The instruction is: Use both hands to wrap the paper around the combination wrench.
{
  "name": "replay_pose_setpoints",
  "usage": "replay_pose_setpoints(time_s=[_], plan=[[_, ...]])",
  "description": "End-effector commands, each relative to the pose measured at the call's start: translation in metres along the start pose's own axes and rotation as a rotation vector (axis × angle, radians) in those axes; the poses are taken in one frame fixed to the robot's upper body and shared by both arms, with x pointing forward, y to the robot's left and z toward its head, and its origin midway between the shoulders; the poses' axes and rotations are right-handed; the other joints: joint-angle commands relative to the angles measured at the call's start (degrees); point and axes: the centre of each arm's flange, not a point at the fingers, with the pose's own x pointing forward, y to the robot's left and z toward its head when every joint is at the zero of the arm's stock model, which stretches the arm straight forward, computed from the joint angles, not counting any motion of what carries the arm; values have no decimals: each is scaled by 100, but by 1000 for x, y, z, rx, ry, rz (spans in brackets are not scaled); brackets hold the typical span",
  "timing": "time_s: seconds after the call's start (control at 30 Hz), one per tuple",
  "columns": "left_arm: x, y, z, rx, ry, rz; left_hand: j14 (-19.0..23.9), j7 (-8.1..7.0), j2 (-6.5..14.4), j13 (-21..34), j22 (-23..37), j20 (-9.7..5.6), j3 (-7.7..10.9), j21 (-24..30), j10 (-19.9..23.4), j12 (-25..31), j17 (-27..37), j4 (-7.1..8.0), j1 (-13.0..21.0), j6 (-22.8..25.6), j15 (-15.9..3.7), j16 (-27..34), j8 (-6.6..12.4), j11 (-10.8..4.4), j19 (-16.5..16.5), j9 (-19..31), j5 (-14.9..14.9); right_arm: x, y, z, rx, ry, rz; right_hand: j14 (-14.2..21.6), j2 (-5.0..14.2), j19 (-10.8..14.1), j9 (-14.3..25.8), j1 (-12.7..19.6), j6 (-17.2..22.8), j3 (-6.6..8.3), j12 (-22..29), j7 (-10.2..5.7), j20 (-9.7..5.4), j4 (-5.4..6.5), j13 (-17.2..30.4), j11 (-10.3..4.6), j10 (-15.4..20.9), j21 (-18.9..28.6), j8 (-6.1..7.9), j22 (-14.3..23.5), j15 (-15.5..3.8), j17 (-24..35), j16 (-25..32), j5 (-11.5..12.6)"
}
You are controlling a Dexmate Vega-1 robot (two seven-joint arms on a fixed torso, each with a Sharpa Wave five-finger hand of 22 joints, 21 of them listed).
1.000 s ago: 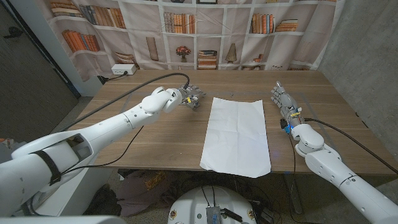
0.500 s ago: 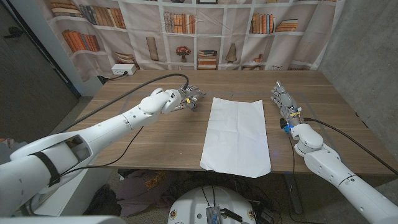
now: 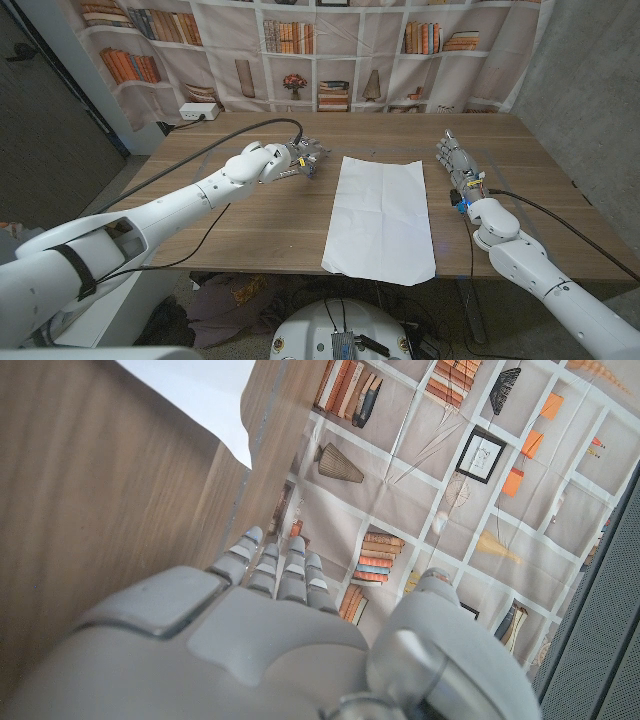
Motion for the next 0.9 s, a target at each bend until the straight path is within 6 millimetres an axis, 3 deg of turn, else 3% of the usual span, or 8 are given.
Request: replay_pose_setpoints(time_s=[0.03, 0.9], plan=[[-6, 9, -6, -53, 1, 29, -121, -462, 34, 25, 9, 19, 31, 50, 83, 35, 15, 35, -45, 567, -62, 25, 218, -29, -2, 1012, 34, 2, 0, 0, 7, 1, -1, -20, 17, -21, 11, -50, 0, 0, -17, -8, 29, -30, 19, -7, -26, -4, -6, 10, -3, 17, 32, -11], [-31, 41, -18, -87, 26, 112, -174, -406, 50, 40, 8, 50, 138, 3, 127, -8, 27, 87, -42, 413, -24, 2, 514, -17, -122, 1397, 93, 4, 6, 1, 22, 4, 11, -33, 13, -22, 11, -68, 0, 4, -17, 5, 31, -36, 19, 0, -32, -3, -5, 10, 0, 18, 30, -13]])
